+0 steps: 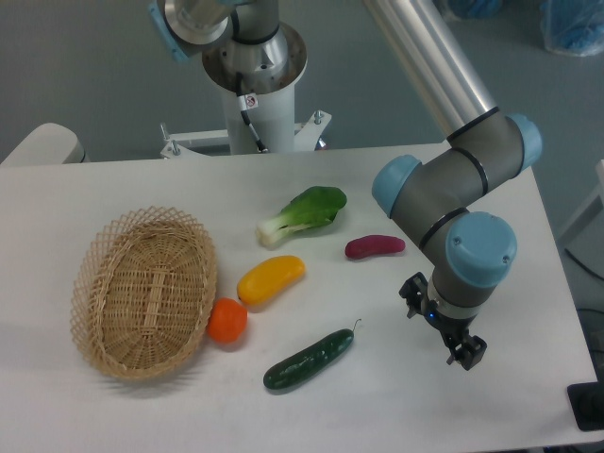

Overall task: Pick up the cucumber from the table
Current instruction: 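Move the open gripper over the green cucumber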

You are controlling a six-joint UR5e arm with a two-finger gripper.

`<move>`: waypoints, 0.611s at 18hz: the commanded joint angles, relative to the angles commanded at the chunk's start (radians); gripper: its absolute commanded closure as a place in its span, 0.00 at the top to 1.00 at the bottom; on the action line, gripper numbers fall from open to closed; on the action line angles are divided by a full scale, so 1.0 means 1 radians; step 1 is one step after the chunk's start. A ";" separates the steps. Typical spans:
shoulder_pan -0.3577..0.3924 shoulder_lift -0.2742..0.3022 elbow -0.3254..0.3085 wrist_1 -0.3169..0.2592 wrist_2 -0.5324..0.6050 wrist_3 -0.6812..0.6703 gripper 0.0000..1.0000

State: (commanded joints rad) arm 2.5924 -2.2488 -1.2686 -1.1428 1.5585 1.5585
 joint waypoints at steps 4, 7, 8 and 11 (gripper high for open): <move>0.000 0.002 0.000 -0.003 0.000 -0.002 1.00; -0.008 0.003 -0.003 -0.002 0.002 -0.014 1.00; -0.017 0.002 -0.003 -0.003 0.002 -0.017 1.00; -0.017 0.005 -0.005 -0.008 -0.003 -0.018 1.00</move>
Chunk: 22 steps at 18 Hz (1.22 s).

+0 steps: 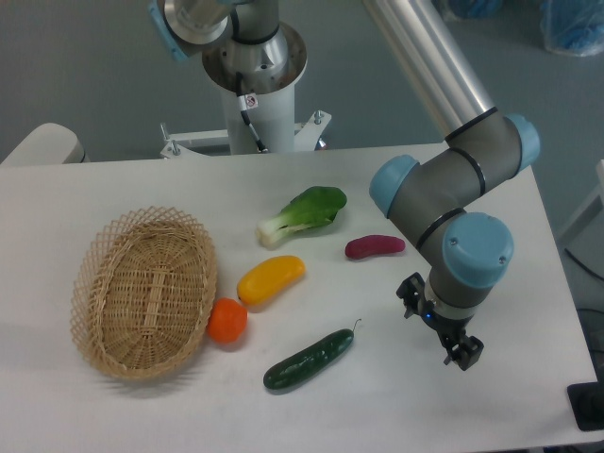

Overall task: Pick up the cucumber from the table
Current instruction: 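Move the open gripper over the green cucumber, then lower the gripper and close it around the cucumber's middle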

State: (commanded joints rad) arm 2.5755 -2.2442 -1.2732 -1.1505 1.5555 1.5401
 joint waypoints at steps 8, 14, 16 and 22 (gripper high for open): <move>-0.054 0.060 -0.095 -0.002 0.002 -0.069 1.00; -0.144 0.068 -0.149 0.006 0.005 -0.222 1.00; -0.178 0.051 -0.149 0.050 0.003 -0.311 1.00; -0.222 0.025 -0.169 0.136 0.006 -0.365 1.00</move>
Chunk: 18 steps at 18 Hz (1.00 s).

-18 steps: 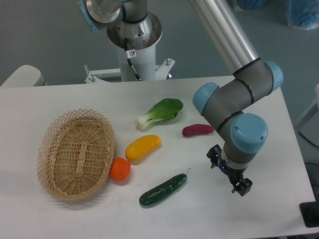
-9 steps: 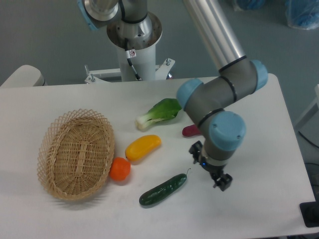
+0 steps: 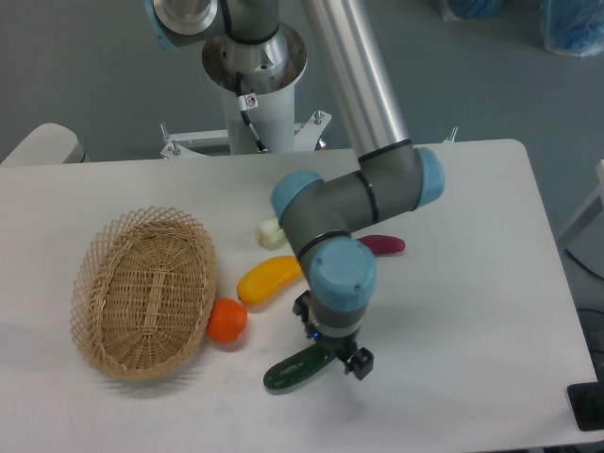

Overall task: Pick up the cucumber from the table
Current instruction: 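Lower the gripper and close it around the cucumber's middle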

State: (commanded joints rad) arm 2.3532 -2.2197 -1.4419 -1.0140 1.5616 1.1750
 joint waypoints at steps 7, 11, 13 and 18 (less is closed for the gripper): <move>-0.037 -0.014 -0.006 0.011 -0.003 -0.035 1.00; -0.051 -0.032 -0.003 0.074 -0.002 -0.098 0.96; -0.052 -0.034 -0.005 0.081 -0.002 -0.106 0.84; -0.052 -0.037 -0.008 0.094 0.000 -0.107 0.36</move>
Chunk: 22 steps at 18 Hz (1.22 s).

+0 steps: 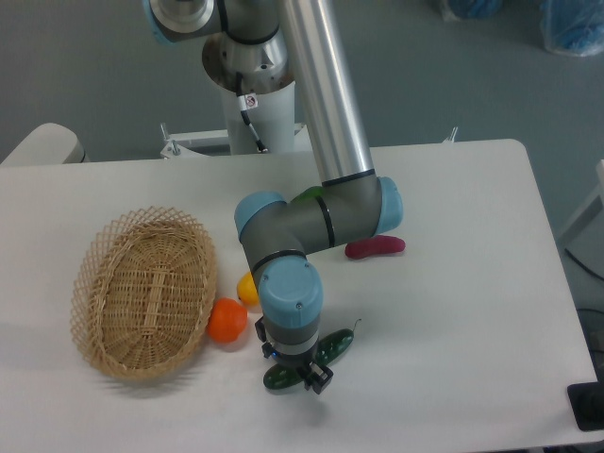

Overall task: Pick up the cucumber from the table
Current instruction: 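Lower the gripper and close it around the cucumber's middle, then lift the held cucumber up off the table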

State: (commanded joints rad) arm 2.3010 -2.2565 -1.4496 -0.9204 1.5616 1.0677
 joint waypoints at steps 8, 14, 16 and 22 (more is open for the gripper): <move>0.015 0.031 0.009 -0.014 0.023 0.012 0.16; 0.084 0.067 0.064 -0.122 0.023 0.052 0.15; 0.119 0.067 0.107 -0.205 0.023 0.144 0.15; 0.209 0.034 0.162 -0.225 0.015 0.265 0.16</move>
State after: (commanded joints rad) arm 2.5095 -2.2226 -1.2871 -1.1459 1.5769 1.3329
